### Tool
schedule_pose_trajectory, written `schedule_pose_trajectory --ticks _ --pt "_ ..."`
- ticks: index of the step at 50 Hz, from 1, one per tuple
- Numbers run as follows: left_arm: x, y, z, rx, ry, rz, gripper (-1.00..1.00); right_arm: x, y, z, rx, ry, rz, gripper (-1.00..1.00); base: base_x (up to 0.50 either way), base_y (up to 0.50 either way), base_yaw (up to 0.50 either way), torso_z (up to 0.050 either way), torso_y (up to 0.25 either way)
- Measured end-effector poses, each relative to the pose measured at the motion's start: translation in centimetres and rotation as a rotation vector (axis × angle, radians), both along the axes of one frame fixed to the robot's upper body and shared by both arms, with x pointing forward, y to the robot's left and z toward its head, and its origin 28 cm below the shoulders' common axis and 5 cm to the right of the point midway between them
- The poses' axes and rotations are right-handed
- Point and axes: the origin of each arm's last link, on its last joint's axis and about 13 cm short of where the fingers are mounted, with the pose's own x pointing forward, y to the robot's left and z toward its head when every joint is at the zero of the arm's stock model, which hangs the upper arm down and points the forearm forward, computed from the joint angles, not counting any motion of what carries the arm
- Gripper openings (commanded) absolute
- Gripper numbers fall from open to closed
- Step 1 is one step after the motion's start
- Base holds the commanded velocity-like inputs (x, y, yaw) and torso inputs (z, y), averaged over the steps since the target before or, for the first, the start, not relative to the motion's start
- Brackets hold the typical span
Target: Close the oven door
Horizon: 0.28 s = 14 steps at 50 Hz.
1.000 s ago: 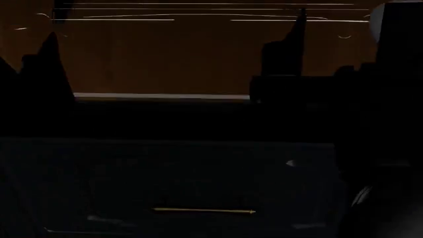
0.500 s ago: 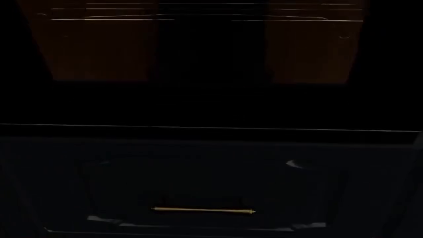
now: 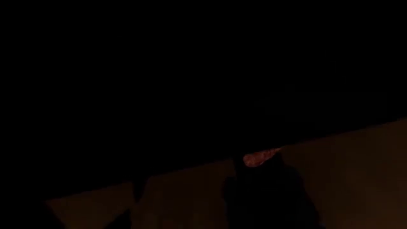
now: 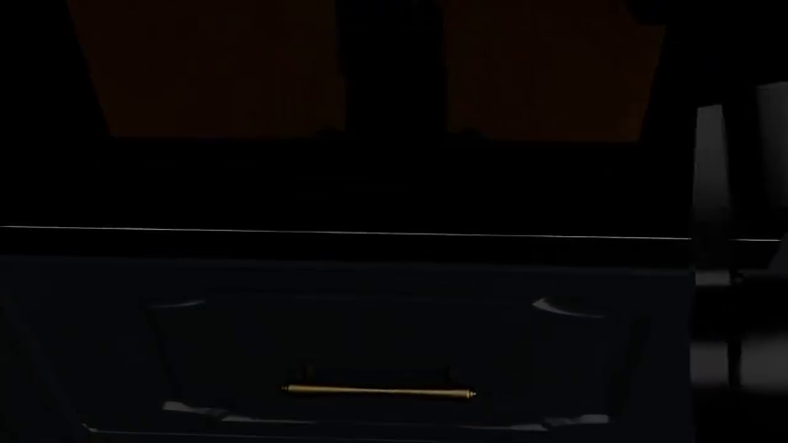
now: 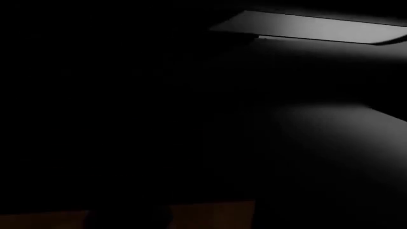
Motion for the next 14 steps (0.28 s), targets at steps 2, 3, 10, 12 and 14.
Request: schedule_pose_trajectory --ticks 2,3,10,12,14 --pt "0.0 -0.1 0.2 -0.002 0.01 0.004 1.0 0.0 0.1 0.2 0.012 0.01 -0.002 1.0 0.06 0.0 0.0 0.0 -0.01" --pt "0.0 -0.1 0.2 -0.004 0.014 0.005 1.0 -0.1 0.1 0.3 0.017 0.015 -0.004 1.0 0.06 0.0 0.0 0.0 -0.01" --pt "-0.1 0.5 0.9 -0.07 0.038 0.004 1.0 -0.1 0.2 0.9 0.06 0.047 -0.01 1.0 0.06 0.0 0.0 0.003 -0.009" --pt "-0.1 0.9 1.2 -0.106 0.045 -0.011 1.0 -0.1 0.2 1.1 0.07 0.055 -0.008 1.0 0.05 0.0 0.0 0.0 -0.01" --pt "-0.2 1.2 1.4 -0.133 0.054 -0.028 1.0 -0.2 0.1 1.2 0.079 0.063 -0.007 1.0 0.05 0.0 0.01 0.005 -0.01"
